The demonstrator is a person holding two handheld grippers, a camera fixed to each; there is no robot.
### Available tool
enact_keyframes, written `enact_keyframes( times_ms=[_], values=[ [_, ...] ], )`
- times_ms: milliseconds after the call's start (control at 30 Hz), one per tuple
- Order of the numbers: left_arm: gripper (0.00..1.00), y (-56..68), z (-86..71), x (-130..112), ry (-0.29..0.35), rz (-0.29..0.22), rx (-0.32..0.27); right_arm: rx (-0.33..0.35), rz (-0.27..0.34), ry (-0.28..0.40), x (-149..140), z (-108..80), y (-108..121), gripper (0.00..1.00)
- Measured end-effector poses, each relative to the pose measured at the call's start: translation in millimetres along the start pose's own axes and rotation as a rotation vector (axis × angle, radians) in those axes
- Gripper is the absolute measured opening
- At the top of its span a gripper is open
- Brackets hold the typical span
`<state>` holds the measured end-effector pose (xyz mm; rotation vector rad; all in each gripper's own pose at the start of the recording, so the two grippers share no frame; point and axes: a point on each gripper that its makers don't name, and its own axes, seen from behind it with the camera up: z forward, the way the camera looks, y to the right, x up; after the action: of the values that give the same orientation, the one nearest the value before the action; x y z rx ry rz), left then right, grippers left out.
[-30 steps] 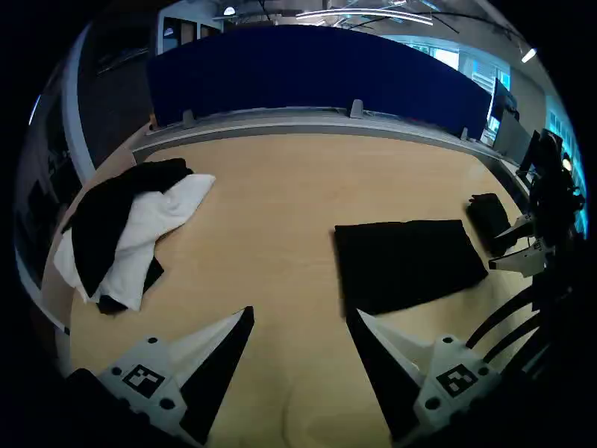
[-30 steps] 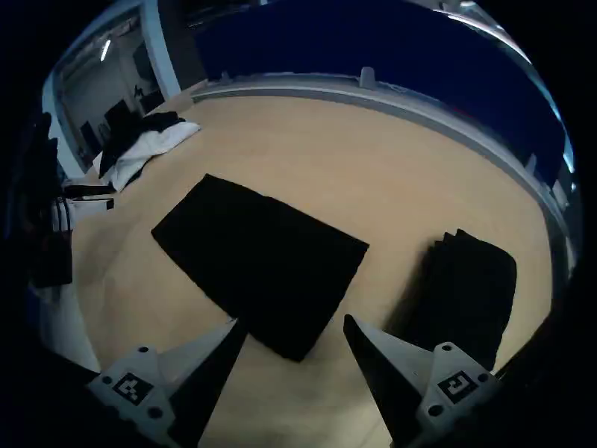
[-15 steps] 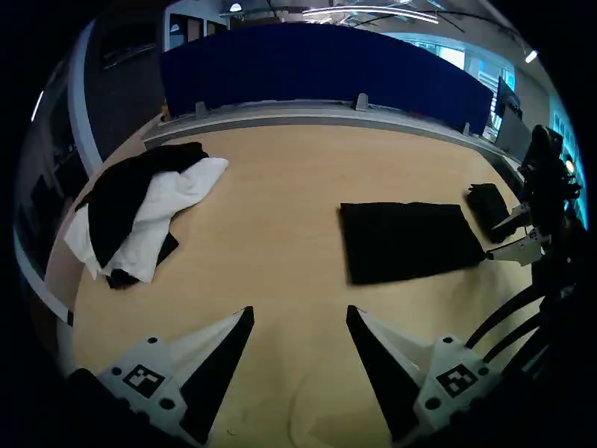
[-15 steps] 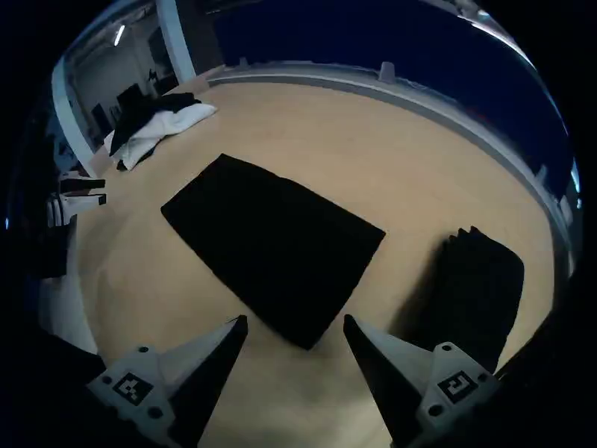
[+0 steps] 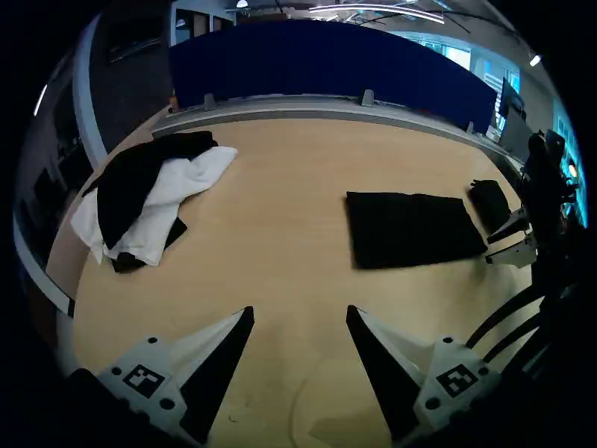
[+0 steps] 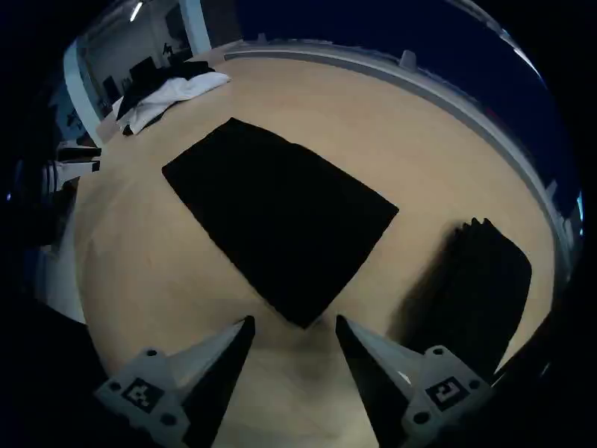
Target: Fold towel
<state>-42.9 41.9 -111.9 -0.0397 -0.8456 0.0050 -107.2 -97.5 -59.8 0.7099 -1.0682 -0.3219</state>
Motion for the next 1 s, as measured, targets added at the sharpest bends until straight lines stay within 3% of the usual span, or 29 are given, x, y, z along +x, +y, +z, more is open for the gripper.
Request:
enact_keyframes(
  times_ms=[167,300,433,500,733,1000],
  values=[
    [0.92,0.3,-0.9,-4.8,-0.004,-0.002,-0.002,0.007,0.013,-0.006,-3.5,2.7,1.3,0.63],
    [0.92,-0.2,-1.4,-6.9,-0.005,-0.005,-0.004,0.012,0.021,0.0,-3.8,3.8,0.8,0.47],
    [0.92,-0.9,-1.1,-8.8,-0.007,-0.005,-0.003,0.008,0.028,0.003,-3.7,5.4,0.9,0.4],
    [0.92,-1.0,-1.1,-9.6,-0.008,-0.004,-0.003,0.006,0.031,0.003,-3.9,5.6,1.0,0.29],
    [0.92,-0.1,-1.1,-12.7,-0.013,-0.008,-0.005,0.0,0.036,-0.007,-7.3,5.2,3.1,0.14],
    [0.92,0.9,-0.5,-13.6,-0.015,-0.012,-0.01,-0.001,0.042,0.001,-5.2,3.8,3.1,0.08]
  ],
)
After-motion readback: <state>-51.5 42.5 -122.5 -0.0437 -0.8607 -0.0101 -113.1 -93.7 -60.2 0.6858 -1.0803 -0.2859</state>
